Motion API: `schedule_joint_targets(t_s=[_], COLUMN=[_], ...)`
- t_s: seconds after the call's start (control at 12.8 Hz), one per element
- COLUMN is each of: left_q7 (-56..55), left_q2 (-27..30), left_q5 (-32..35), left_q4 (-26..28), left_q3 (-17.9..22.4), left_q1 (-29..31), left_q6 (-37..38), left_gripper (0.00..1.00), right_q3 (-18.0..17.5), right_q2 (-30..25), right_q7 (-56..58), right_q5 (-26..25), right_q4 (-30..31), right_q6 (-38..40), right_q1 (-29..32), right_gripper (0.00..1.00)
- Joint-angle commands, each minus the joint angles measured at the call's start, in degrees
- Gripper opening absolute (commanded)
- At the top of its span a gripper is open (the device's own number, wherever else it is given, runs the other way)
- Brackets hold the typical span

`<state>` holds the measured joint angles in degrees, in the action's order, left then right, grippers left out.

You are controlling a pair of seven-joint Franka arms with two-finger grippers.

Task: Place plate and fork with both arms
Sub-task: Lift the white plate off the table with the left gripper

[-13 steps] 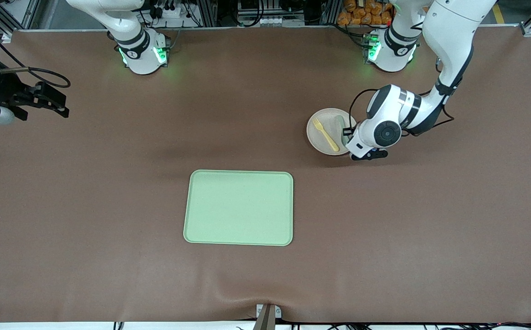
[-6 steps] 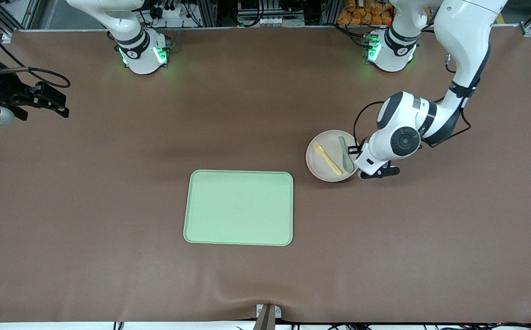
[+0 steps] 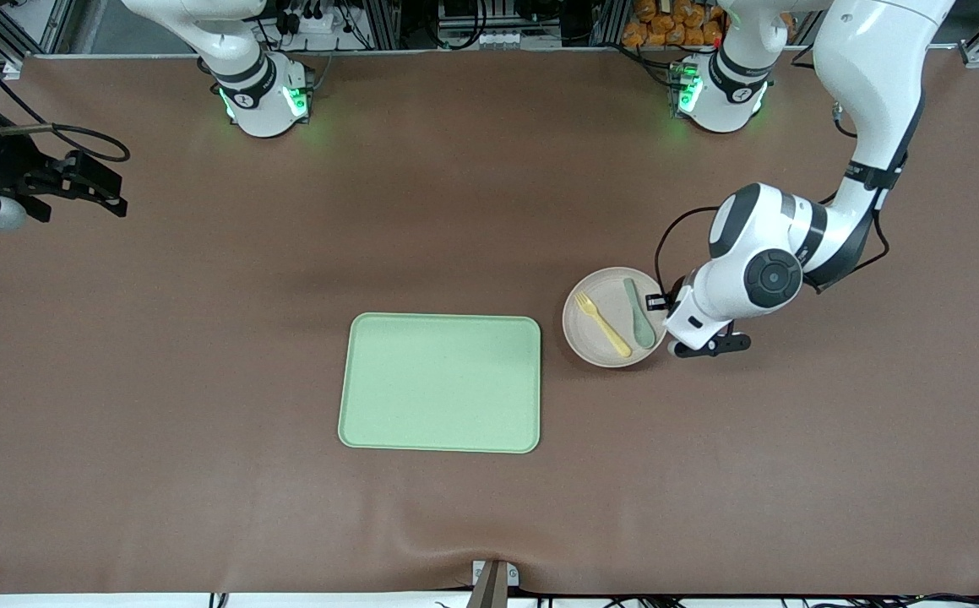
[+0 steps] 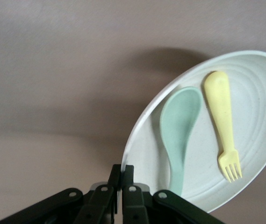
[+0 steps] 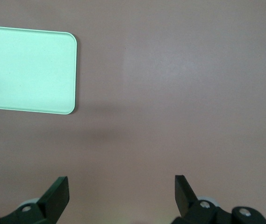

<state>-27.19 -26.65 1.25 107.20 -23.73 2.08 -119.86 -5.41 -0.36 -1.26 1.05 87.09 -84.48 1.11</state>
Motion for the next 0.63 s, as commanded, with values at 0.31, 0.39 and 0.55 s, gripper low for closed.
schedule_joint_targets(t_s=[0.31,0.39,0.55], left_q7=[5.29,6.69,8.46], left_q2=[-10.87,-11.75,-13.42], left_q5=[-3.17,-4.92,-8.18], left_q4=[-18.58,-21.48,-26.06], left_q3=[-2.36,-2.89,-3.78], left_q1=[-1.2,-1.47,-3.91], left_q6=[2.35,2.44,3.05], left_gripper=[0.0,0.0,0.0], right_q3=[0.23,0.23,0.23], right_q2=[-0.61,-0.61,-0.61], right_q7=[0.29,0.29,0.38], right_q5=[0.18,0.18,0.18], right_q4=[0.09,0.09,0.09], right_q6=[0.37,0.37,0.28], right_q1=[-0.23,-0.23,0.03], right_gripper=[1.0,1.0,1.0])
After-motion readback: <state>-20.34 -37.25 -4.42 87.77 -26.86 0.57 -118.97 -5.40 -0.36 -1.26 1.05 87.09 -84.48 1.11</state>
